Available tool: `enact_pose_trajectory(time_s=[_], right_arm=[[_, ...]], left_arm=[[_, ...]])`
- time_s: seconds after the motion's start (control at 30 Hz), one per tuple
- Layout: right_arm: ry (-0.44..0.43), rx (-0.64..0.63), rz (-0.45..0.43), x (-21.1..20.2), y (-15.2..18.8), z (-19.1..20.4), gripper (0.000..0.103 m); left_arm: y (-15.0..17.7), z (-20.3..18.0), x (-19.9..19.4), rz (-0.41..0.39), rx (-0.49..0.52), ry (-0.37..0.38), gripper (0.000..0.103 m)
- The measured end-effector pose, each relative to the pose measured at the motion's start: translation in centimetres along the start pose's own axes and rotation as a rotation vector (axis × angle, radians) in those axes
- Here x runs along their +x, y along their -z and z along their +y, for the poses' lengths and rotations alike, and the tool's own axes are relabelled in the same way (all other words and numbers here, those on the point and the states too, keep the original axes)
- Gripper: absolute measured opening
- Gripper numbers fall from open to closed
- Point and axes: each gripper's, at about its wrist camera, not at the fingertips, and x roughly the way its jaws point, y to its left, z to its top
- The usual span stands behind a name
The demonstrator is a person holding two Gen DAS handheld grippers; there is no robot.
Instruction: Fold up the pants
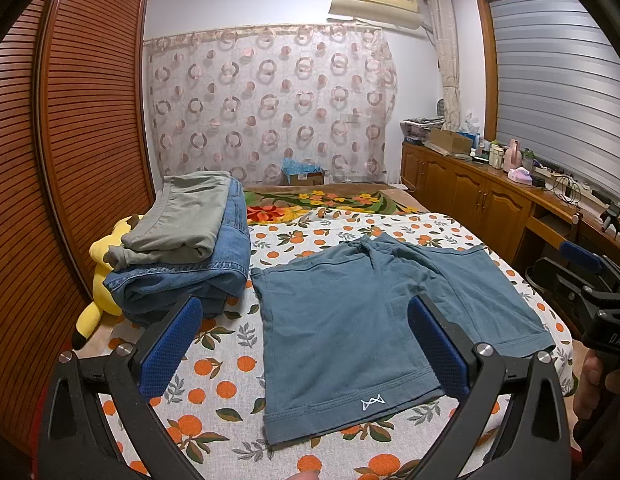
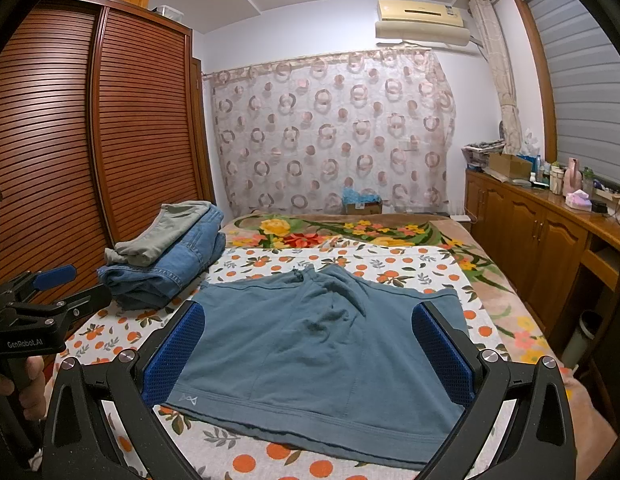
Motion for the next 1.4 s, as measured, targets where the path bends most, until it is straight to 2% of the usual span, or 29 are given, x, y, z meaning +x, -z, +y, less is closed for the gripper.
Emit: enact_pose_trajectory(time_s=[0.23, 0.6, 1.3, 1.4], right_arm=[[0.000, 0.000, 0.001, 0.0, 0.0, 0.0, 0.103], [0.003, 0.001, 0.039, 1.1, 0.3, -0.1, 0.103], [0.033, 0.011, 0.131, 1.8, 0.1, -0.6, 0.103], [0.035, 0.014, 0.143, 1.4, 0.4, -0.7, 0.103]], left_arm=[[0.1, 0.0, 0.1, 0.001, -0.001, 0.000, 0.103], [0.4, 0.2, 1.2, 0.080, 0.001, 0.024, 0.103], [5.5, 3.4, 6.0, 0.231, 0.000, 0.073, 0.103], [6.6, 3.9, 6.5, 0.265, -0.003, 0.085, 0.097]])
